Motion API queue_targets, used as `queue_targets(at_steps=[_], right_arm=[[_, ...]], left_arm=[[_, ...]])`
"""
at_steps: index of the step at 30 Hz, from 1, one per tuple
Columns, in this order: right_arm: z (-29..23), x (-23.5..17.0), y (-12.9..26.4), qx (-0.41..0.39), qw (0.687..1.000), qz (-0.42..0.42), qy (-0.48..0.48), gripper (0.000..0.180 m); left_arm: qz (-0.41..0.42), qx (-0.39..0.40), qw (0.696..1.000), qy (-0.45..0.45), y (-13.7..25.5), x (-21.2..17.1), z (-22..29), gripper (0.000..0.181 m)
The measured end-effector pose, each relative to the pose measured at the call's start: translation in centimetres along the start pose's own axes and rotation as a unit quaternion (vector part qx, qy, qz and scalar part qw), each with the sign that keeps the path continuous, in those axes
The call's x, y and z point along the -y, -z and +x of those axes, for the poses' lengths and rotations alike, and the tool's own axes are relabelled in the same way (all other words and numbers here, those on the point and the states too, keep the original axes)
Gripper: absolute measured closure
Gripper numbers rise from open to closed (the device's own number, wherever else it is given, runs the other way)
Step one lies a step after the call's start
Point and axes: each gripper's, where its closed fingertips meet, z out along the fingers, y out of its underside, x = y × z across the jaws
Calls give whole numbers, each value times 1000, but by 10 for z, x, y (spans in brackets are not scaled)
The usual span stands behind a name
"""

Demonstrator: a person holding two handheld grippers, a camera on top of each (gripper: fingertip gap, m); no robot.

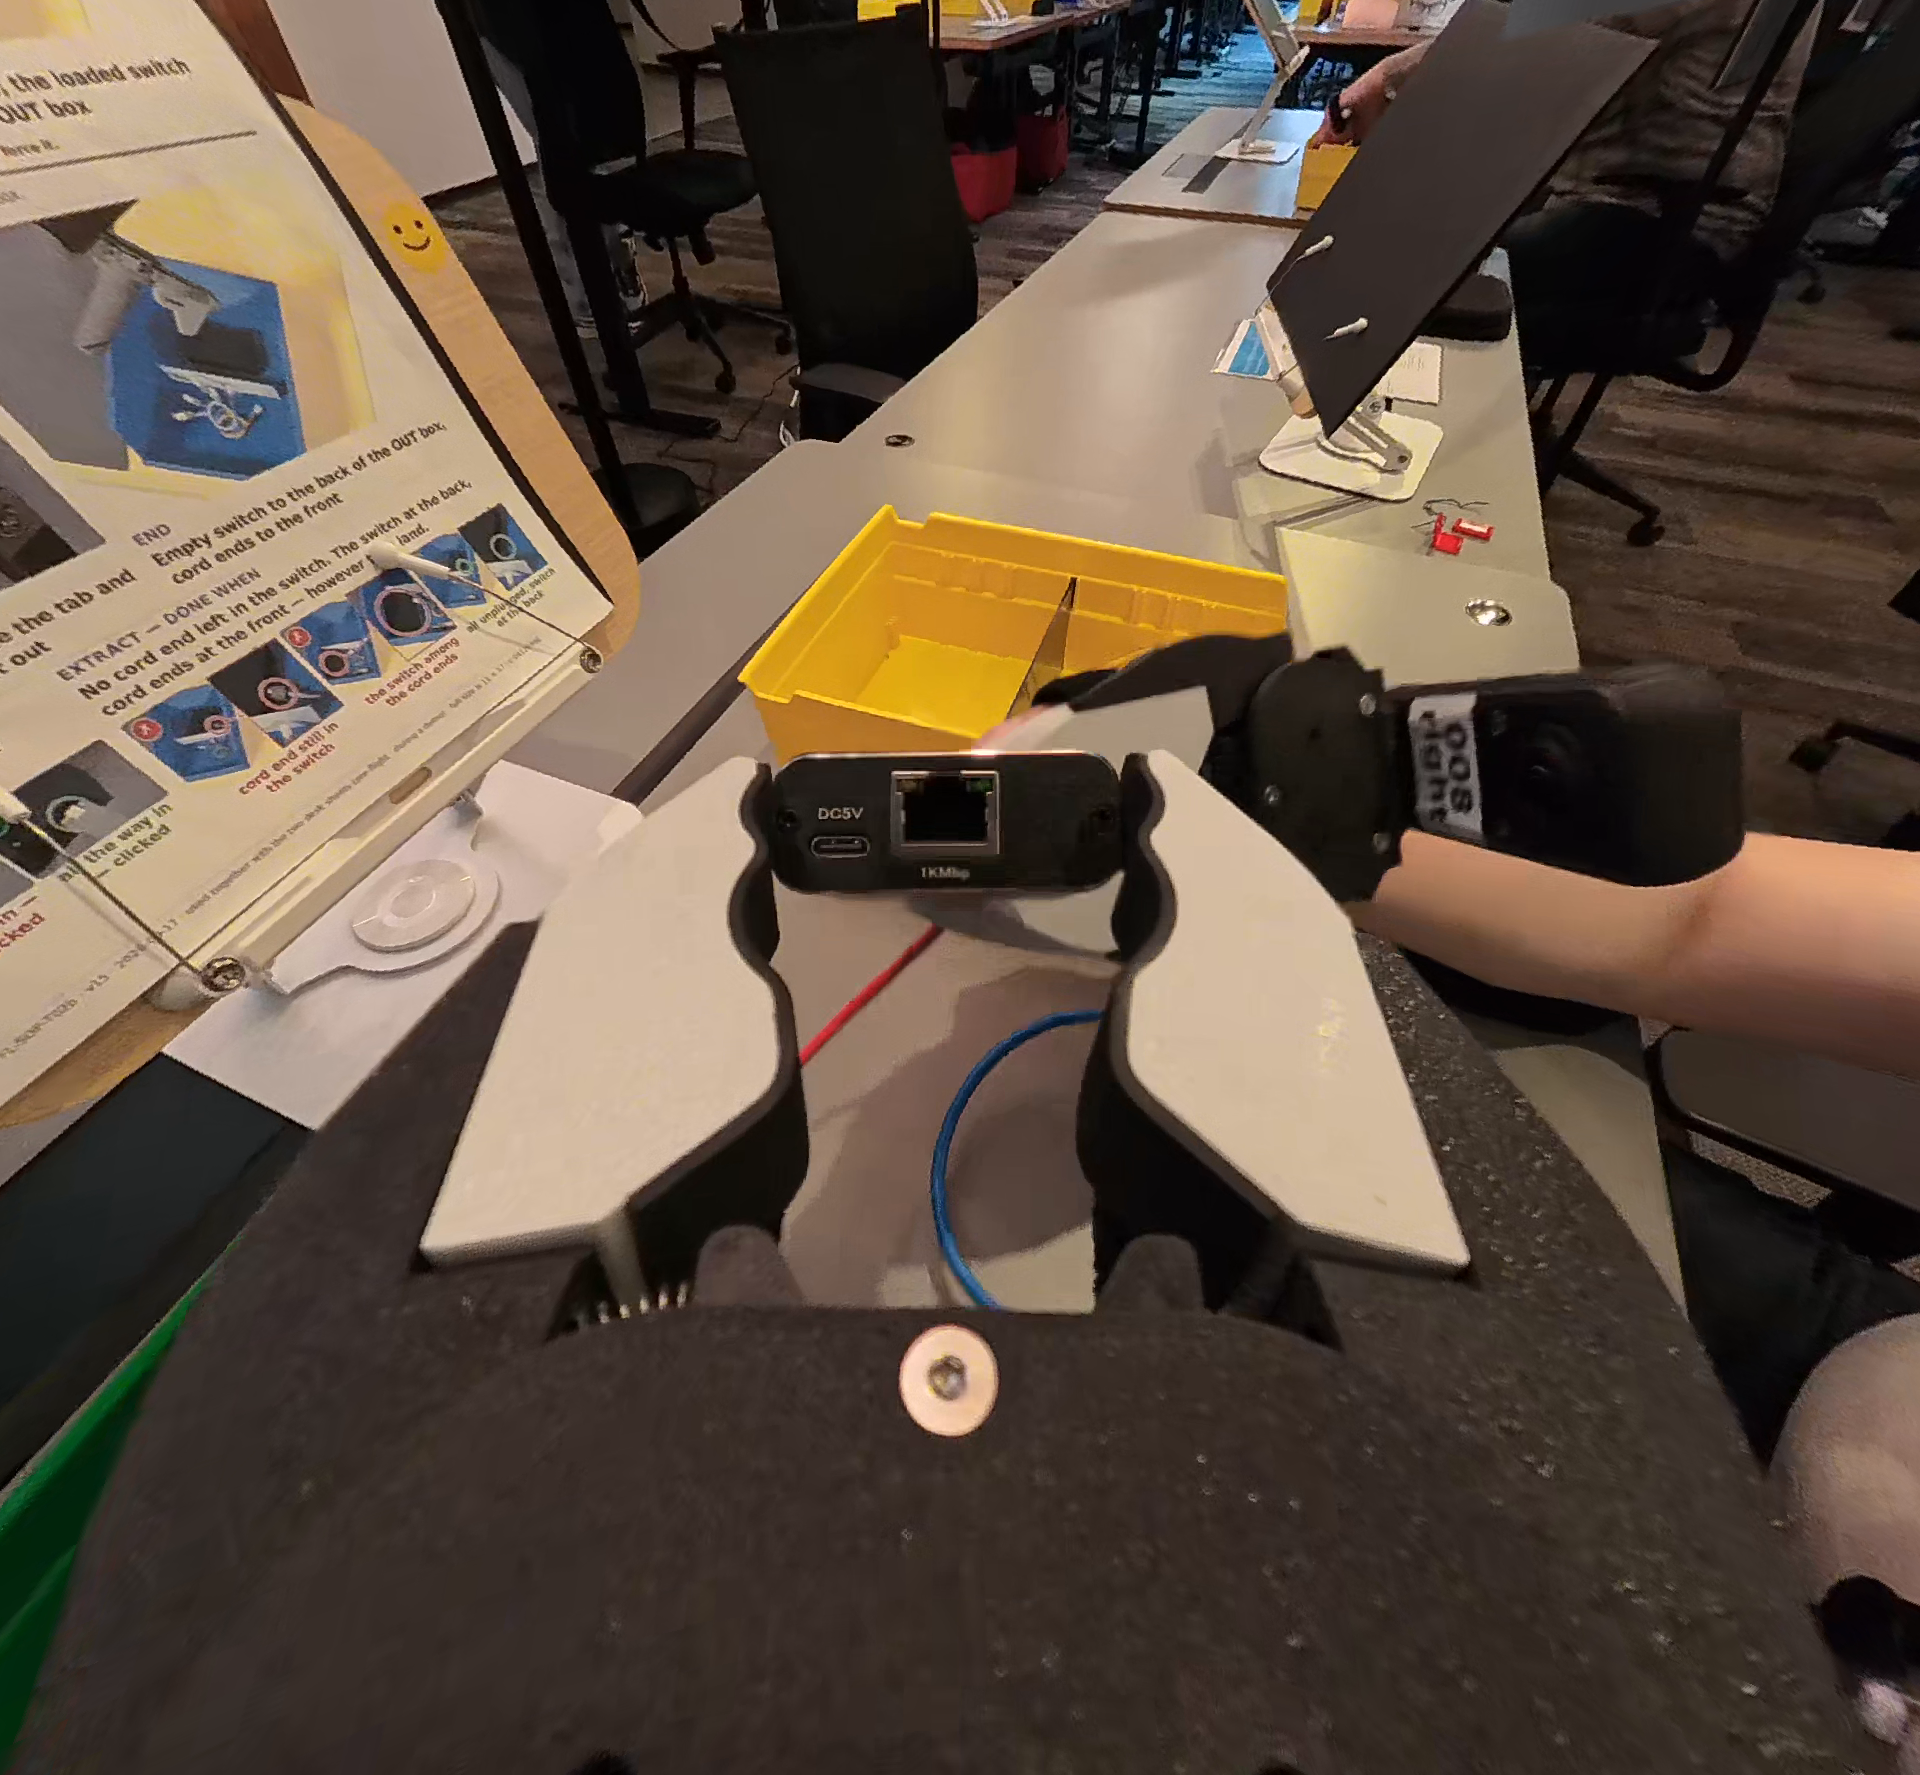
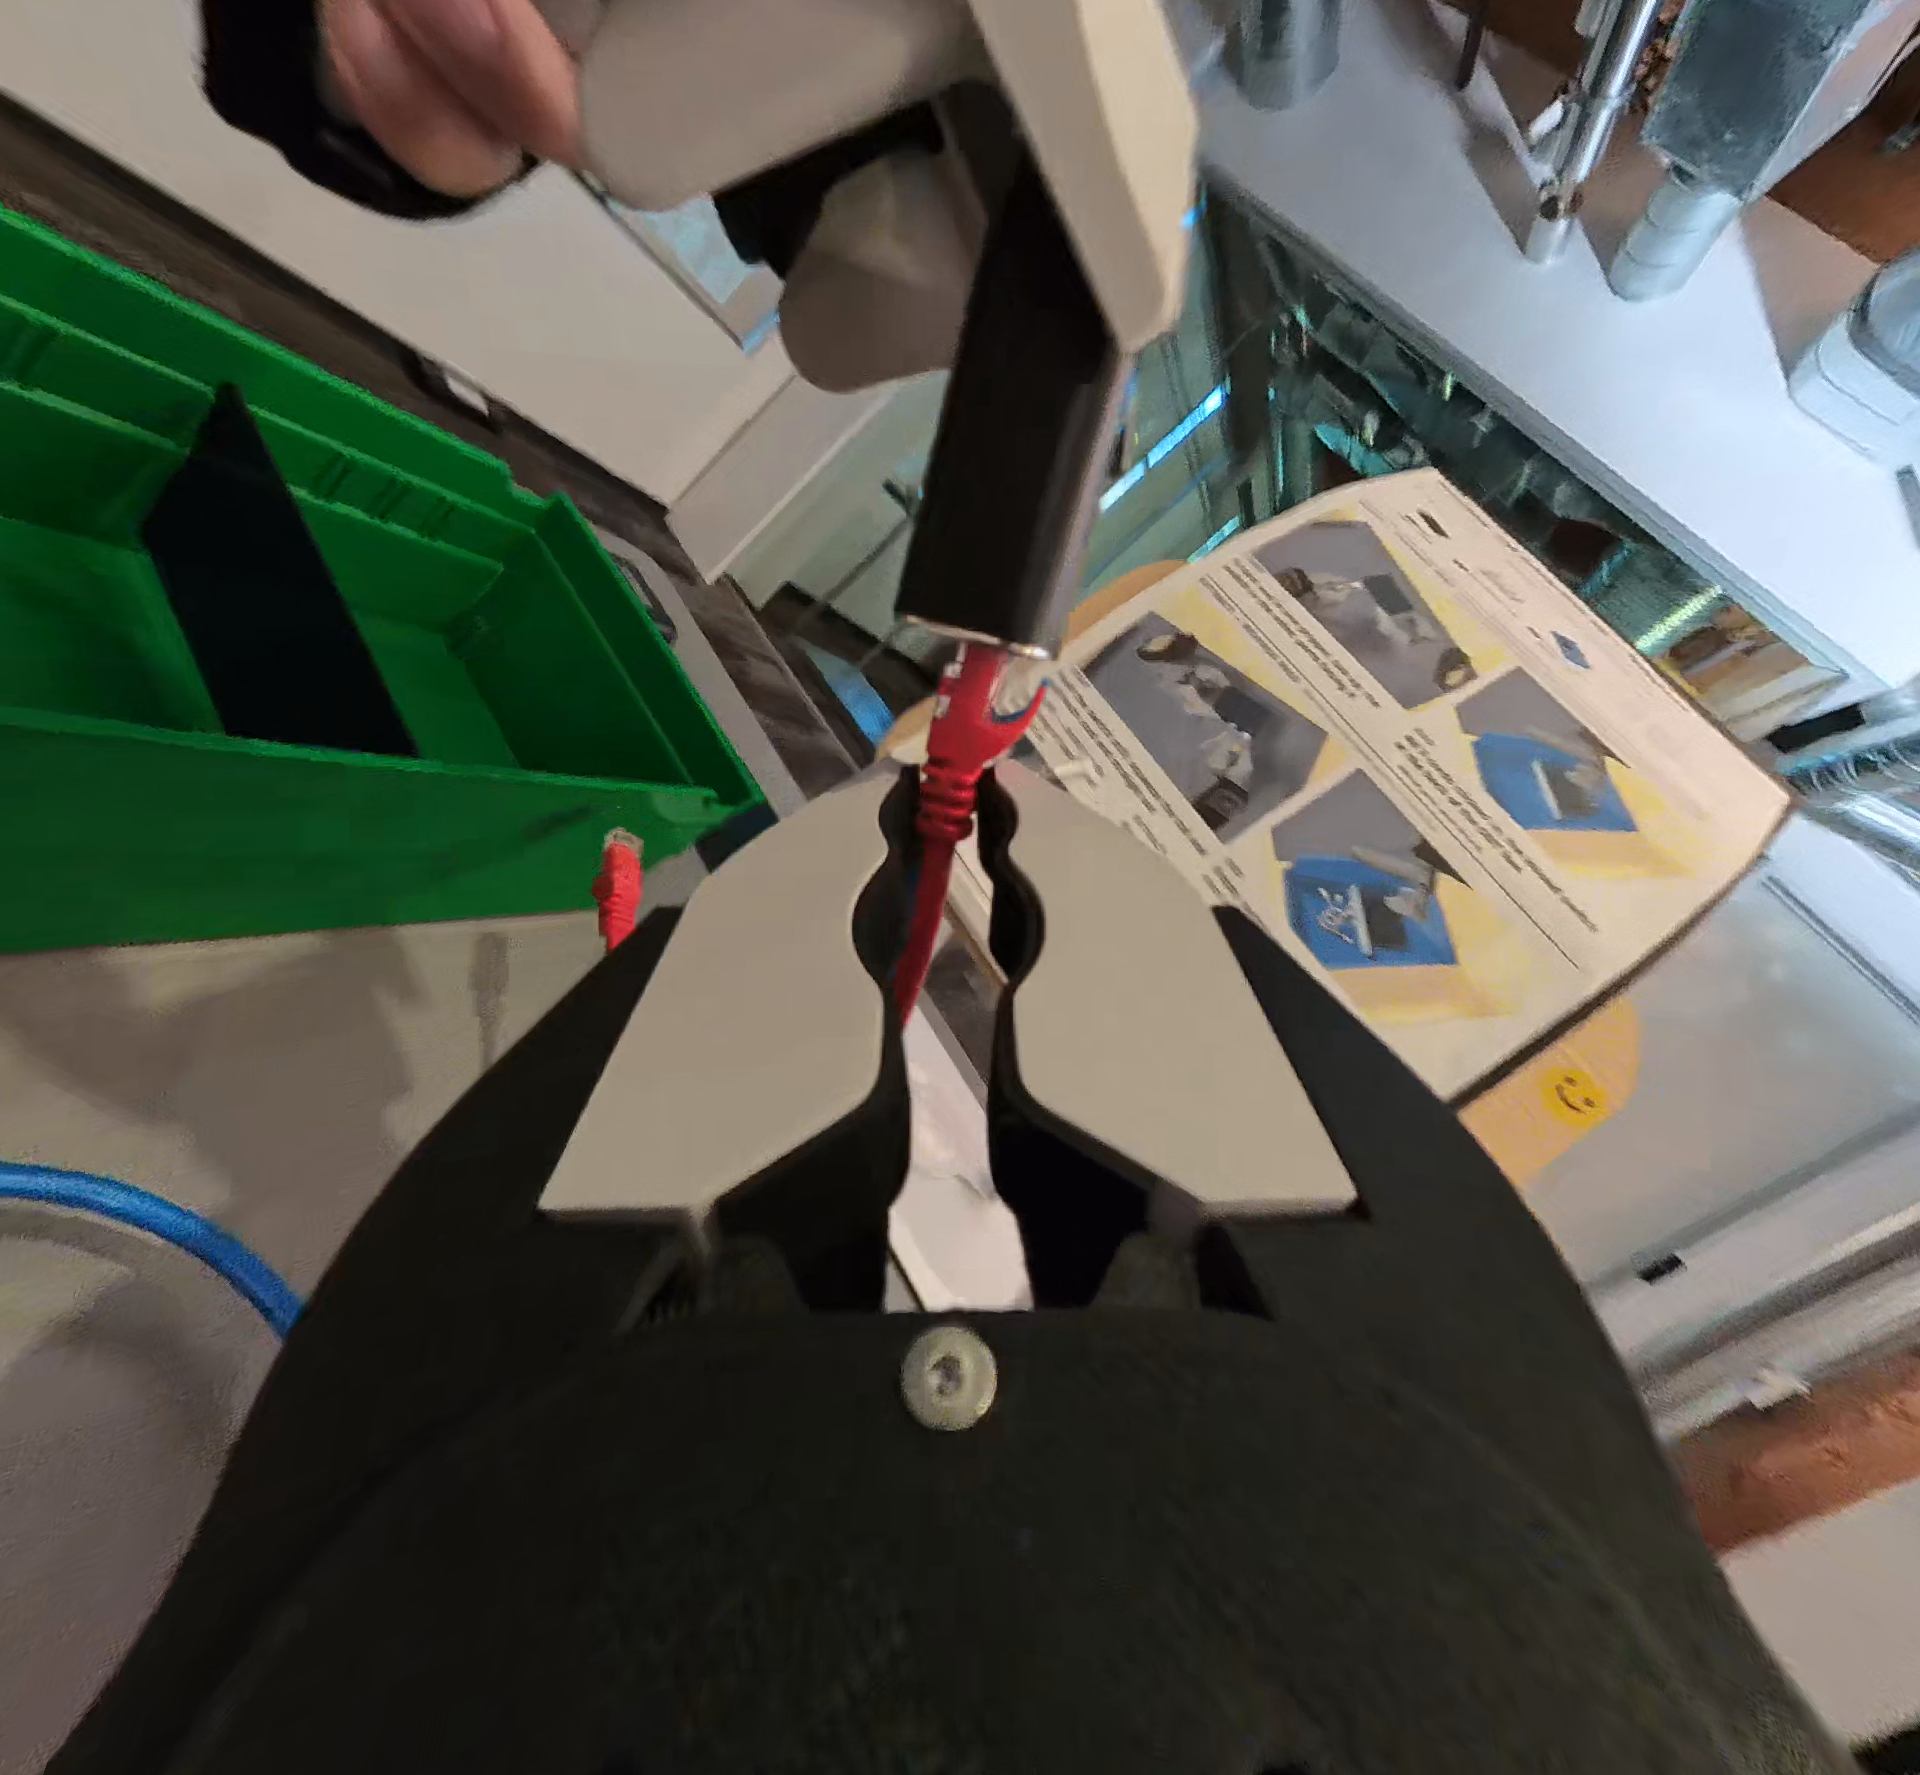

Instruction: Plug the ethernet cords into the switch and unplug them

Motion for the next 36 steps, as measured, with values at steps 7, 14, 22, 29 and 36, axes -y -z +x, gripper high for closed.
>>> queue_targets(at_steps=[7, 14, 22, 29, 36], right_arm=[[29, -24, 7, -12, 986, -137, 94, 169], [29, -34, 13, 17, 977, -180, 114, 169], [31, -39, 16, 19, 965, -205, 163, 170], [32, -29, 21, 25, 962, -190, 196, 170], [36, -19, 29, 28, 965, -139, 219, 170]], left_arm=[[-64, 151, 964, -211, -2, -11, -17, 107], [-119, 219, 876, -412, -34, -22, -9, 126], [-153, 233, 849, -449, -45, -39, -26, 138], [-163, 257, 816, -492, -44, -39, -32, 147], [-123, 272, 784, -545, -46, -31, -34, 149]])
